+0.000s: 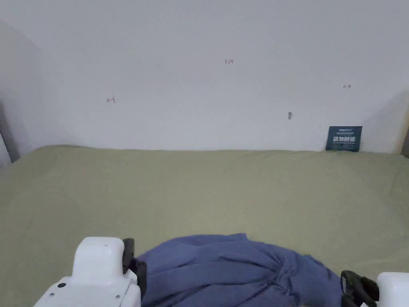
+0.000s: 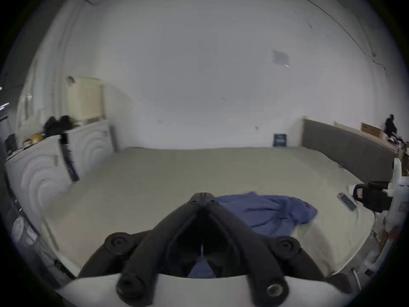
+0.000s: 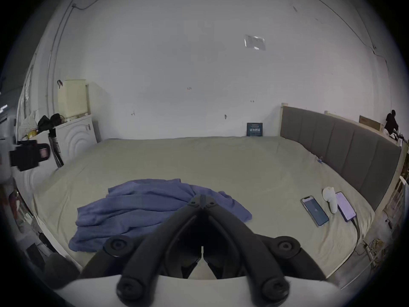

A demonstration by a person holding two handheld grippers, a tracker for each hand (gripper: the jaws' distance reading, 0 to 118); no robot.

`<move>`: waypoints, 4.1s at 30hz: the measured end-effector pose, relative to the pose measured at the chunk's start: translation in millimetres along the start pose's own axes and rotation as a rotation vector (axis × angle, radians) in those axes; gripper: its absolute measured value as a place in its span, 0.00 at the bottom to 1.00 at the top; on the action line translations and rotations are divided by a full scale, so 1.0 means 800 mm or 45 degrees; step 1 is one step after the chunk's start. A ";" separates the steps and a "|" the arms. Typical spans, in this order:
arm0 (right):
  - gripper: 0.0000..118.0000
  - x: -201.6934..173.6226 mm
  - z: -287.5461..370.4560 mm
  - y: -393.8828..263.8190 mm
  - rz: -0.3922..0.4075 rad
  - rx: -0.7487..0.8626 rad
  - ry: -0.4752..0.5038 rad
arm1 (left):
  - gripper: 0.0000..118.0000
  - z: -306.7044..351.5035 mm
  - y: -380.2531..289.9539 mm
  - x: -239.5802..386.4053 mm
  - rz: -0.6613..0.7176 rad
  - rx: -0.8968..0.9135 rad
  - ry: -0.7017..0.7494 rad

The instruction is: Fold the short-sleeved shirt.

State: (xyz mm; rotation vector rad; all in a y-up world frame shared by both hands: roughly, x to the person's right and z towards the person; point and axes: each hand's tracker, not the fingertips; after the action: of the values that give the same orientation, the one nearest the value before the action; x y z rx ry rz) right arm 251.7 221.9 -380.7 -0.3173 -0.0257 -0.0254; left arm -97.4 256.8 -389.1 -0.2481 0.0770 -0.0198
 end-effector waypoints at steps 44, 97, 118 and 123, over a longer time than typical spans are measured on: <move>0.01 0.120 -0.221 -0.055 -0.024 -0.522 -0.175 | 0.00 -0.284 -0.150 -0.128 0.047 -1.063 -0.001; 0.03 0.157 -0.121 0.317 0.006 -0.136 -0.110 | 0.00 -0.210 0.259 -0.186 0.001 -0.289 0.190; 0.03 0.169 -0.335 0.440 -0.027 -0.005 -0.235 | 0.00 -0.429 0.344 -0.113 0.014 -0.214 0.274; 0.03 0.170 -0.362 0.417 -0.050 -0.036 -0.238 | 0.00 -0.447 0.311 -0.101 0.011 -0.223 0.279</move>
State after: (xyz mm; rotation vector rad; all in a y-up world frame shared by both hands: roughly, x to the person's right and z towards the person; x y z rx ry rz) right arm 403.5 445.1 -755.8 -0.3471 -0.2171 -0.0350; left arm -203.4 412.8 -789.8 -0.4201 0.2986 -0.0314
